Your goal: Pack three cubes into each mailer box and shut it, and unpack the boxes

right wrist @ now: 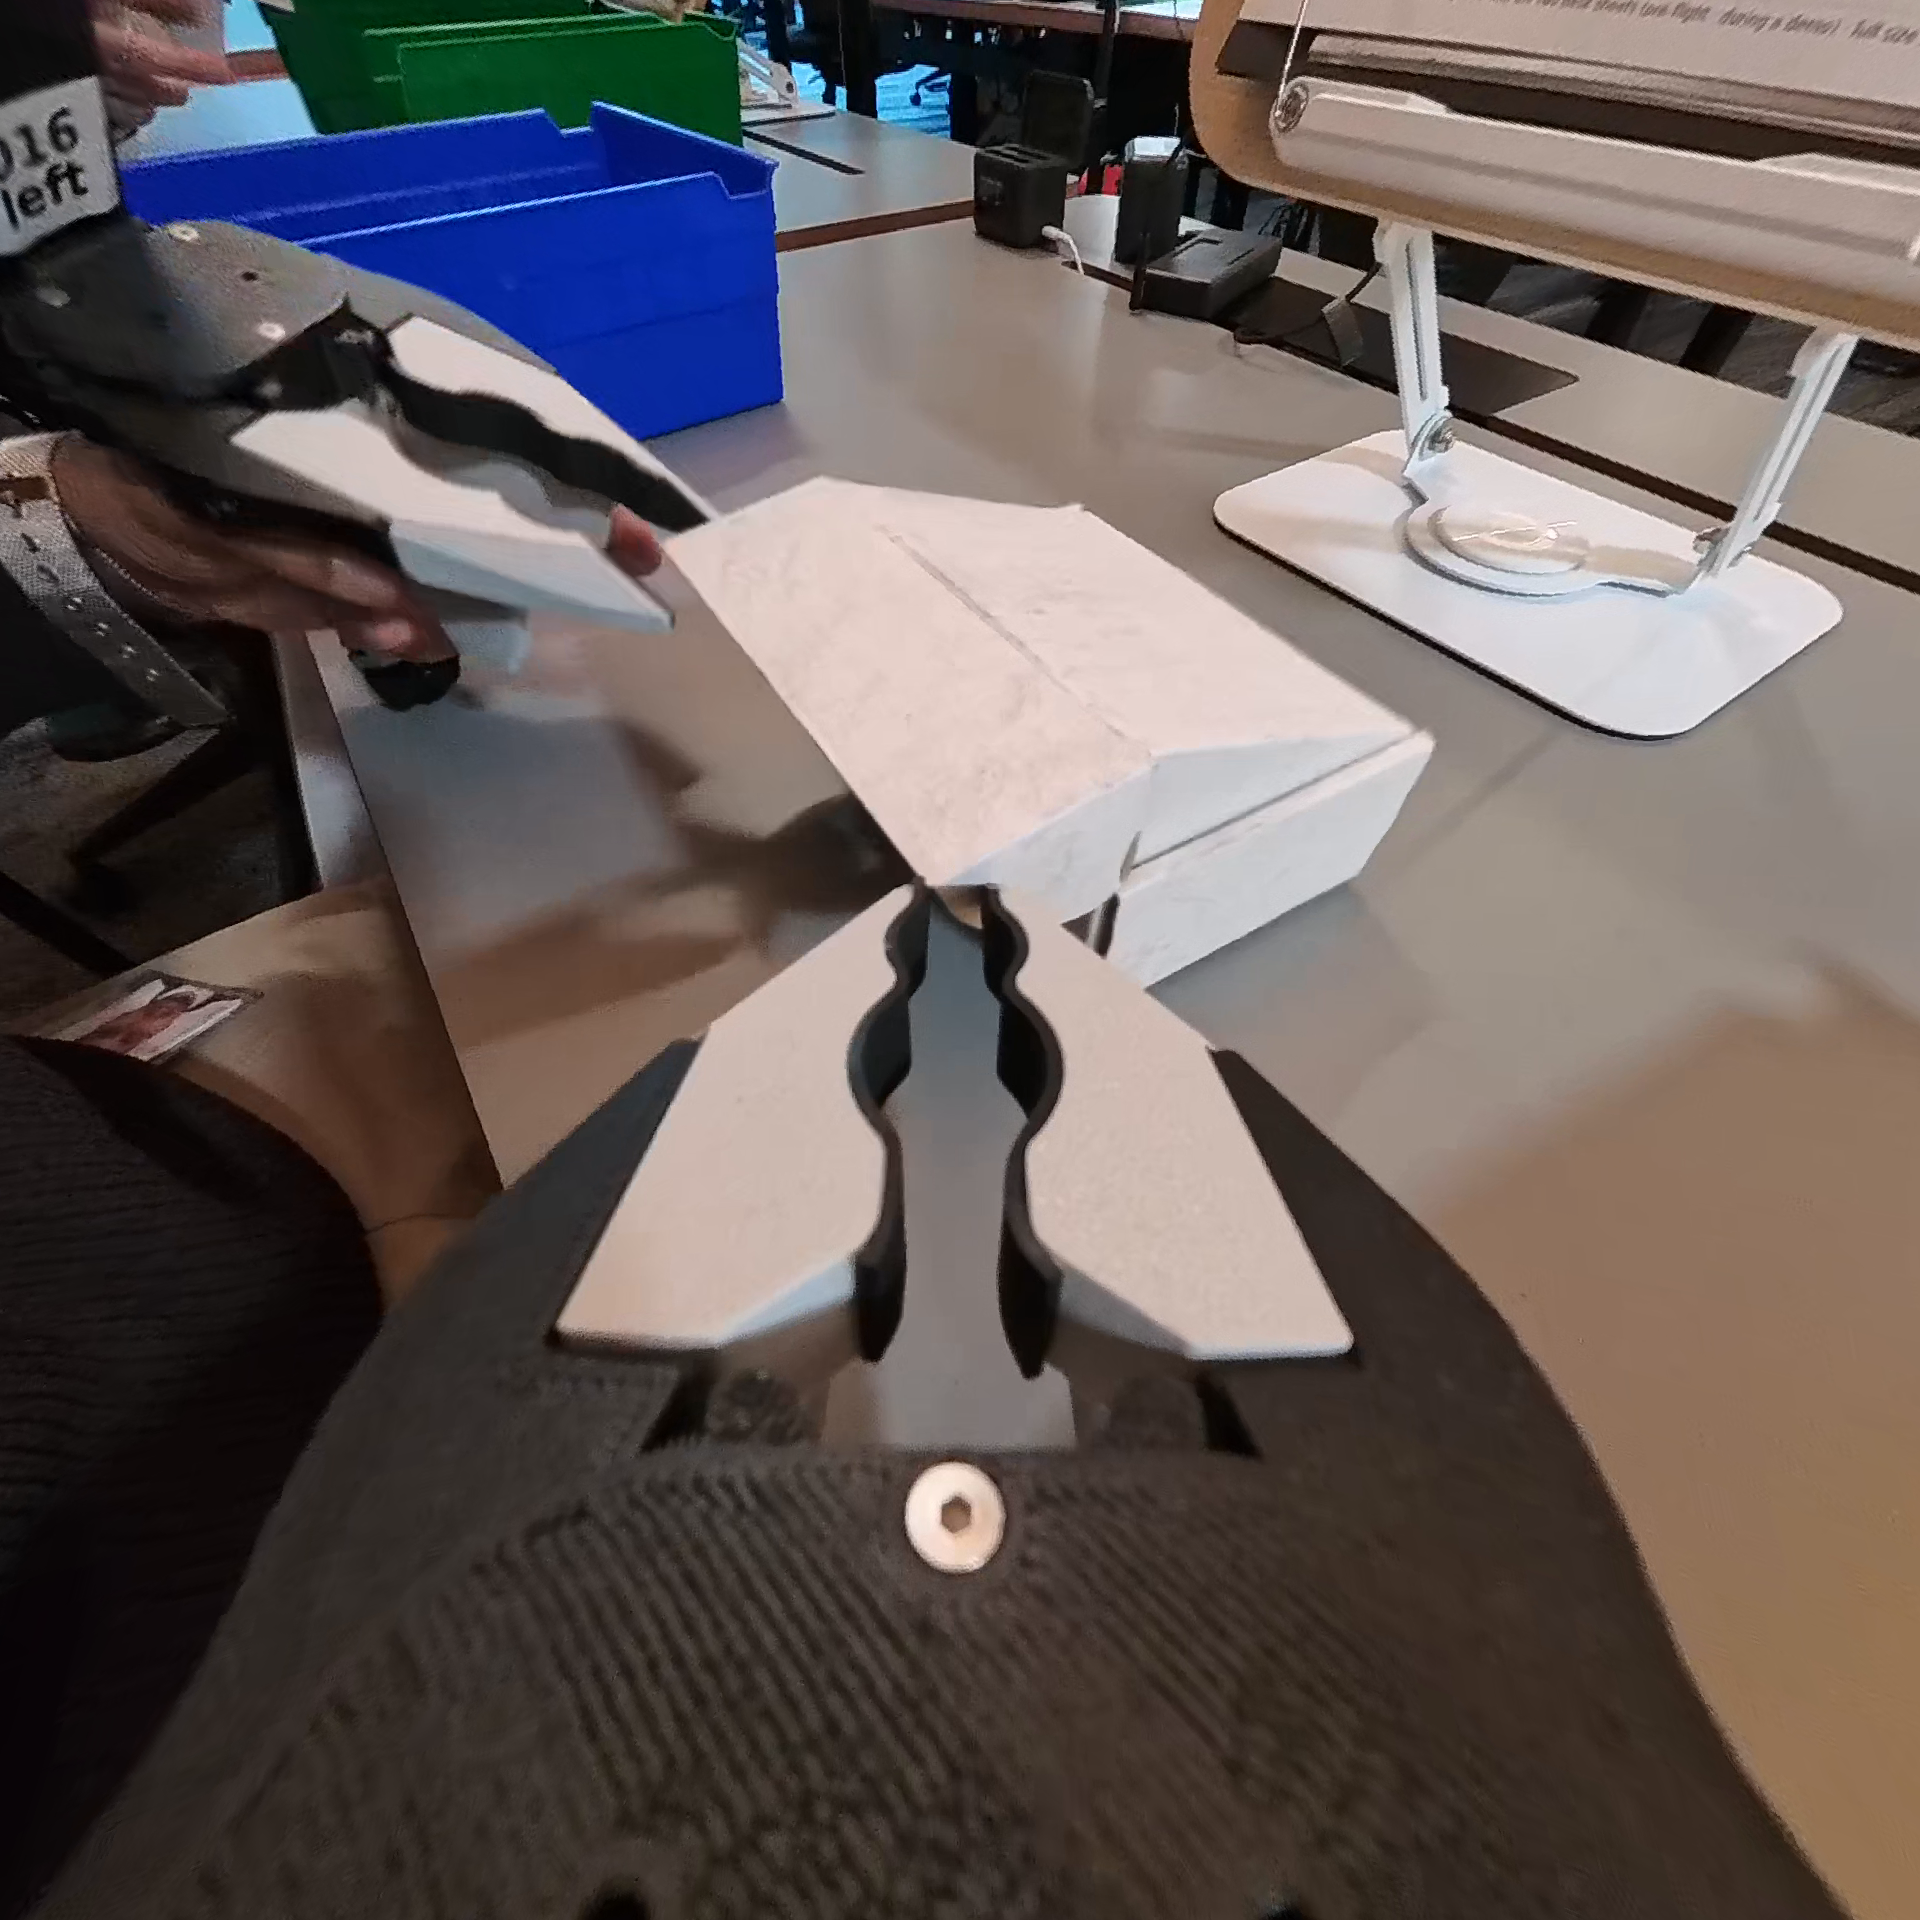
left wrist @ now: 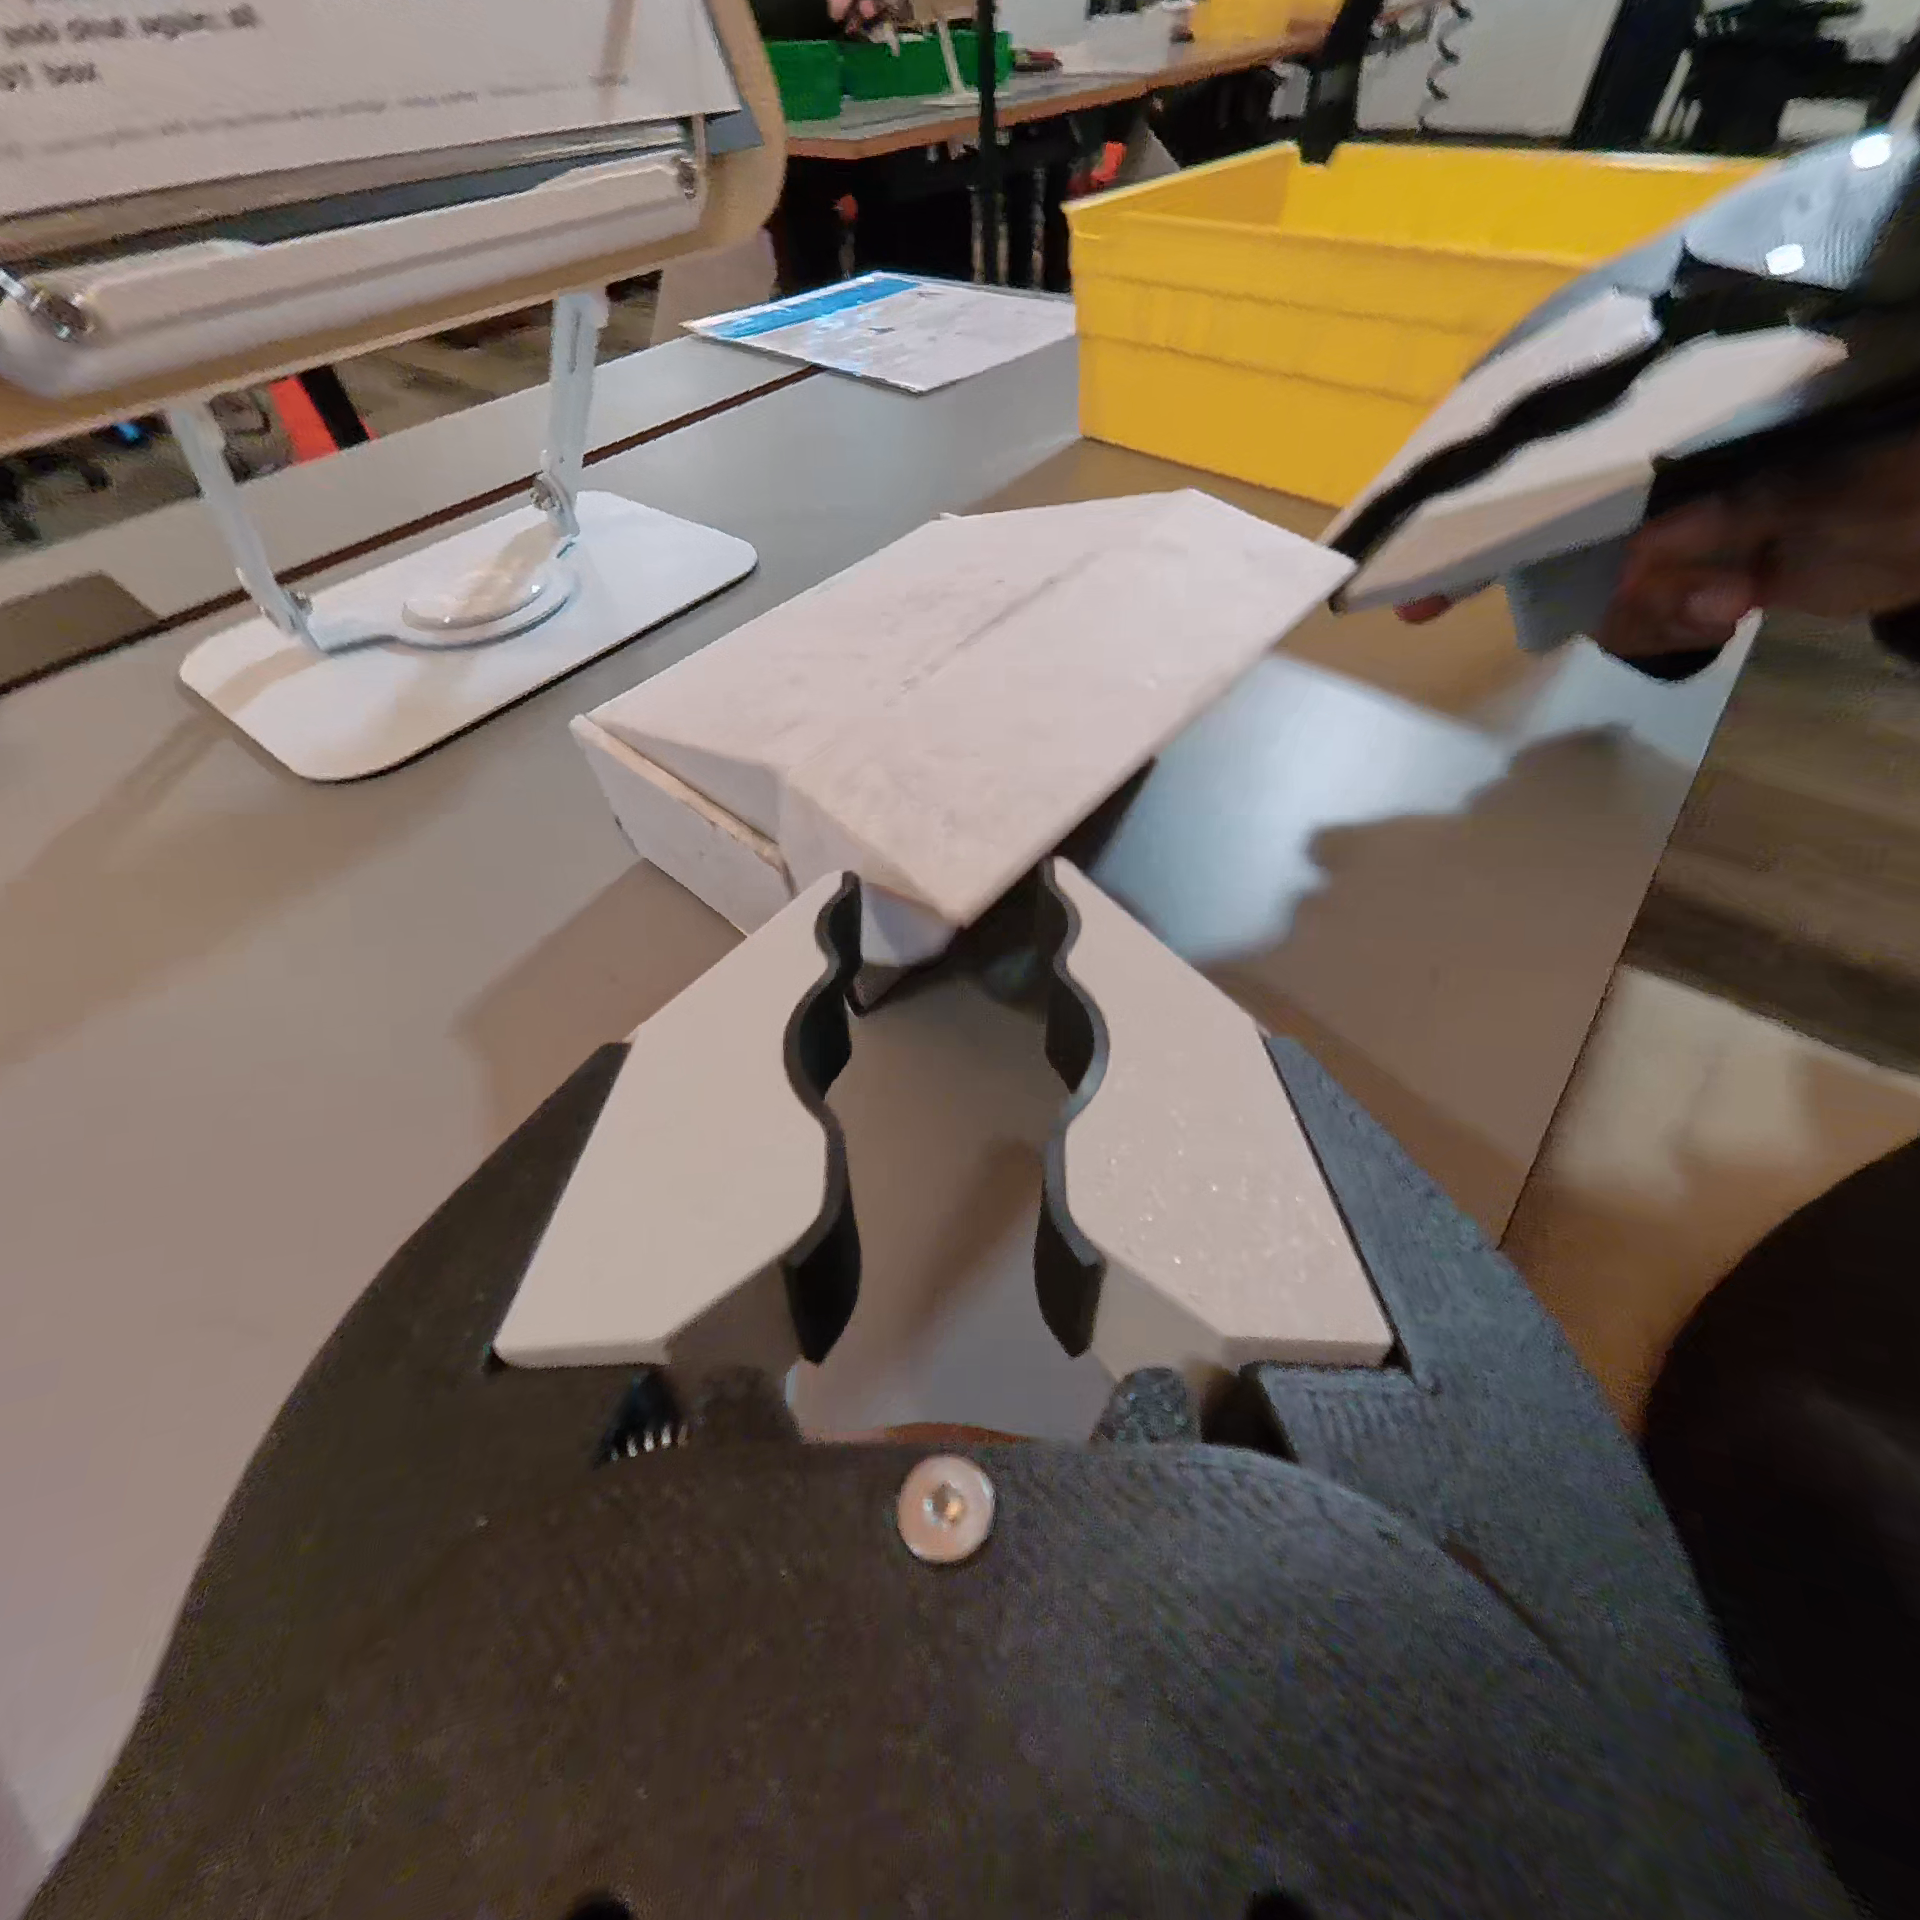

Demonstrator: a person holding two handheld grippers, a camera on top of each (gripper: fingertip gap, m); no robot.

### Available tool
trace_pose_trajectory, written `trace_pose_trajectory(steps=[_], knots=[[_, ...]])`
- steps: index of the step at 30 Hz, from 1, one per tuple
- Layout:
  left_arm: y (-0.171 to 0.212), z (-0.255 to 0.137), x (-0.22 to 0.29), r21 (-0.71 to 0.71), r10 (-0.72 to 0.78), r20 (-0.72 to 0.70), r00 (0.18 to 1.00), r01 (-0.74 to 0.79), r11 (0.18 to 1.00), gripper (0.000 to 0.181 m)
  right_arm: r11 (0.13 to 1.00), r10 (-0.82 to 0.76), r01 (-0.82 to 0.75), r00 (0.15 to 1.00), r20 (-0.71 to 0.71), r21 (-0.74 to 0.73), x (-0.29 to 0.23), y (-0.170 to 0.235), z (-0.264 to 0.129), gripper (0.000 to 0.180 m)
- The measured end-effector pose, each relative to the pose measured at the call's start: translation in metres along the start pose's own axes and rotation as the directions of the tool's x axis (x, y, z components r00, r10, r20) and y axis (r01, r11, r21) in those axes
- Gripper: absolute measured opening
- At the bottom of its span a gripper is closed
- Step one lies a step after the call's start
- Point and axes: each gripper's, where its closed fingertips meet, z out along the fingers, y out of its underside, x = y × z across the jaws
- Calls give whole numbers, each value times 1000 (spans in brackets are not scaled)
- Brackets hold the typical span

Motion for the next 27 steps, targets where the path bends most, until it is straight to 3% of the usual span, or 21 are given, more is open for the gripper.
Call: trace_pose_trajectory(steps=[4,6,10,13,20,27], knots=[[11,4,4,-78,116,18,993,-114,990,40,1000,-13,13,1000,-15,14,3,-1,-1,7],[14,7,-7,-114,175,115,978,-162,980,39,998,-64,64,997,-48,1,5,3,0,8],[18,12,-24,-178,293,247,924,-254,951,39,972,-233,228,960,-157,-47,11,8,4,36],[17,17,-20,-191,340,269,901,-296,936,33,934,-356,342,908,-221,-99,12,10,11,41],[16,22,-17,-211,393,290,873,-342,916,28,881,-472,441,822,-319,-170,18,6,15,30],[-4,11,-14,-62,247,267,931,-239,969,12,944,-326,329,907,-268,-37,12,-14,1,16]])
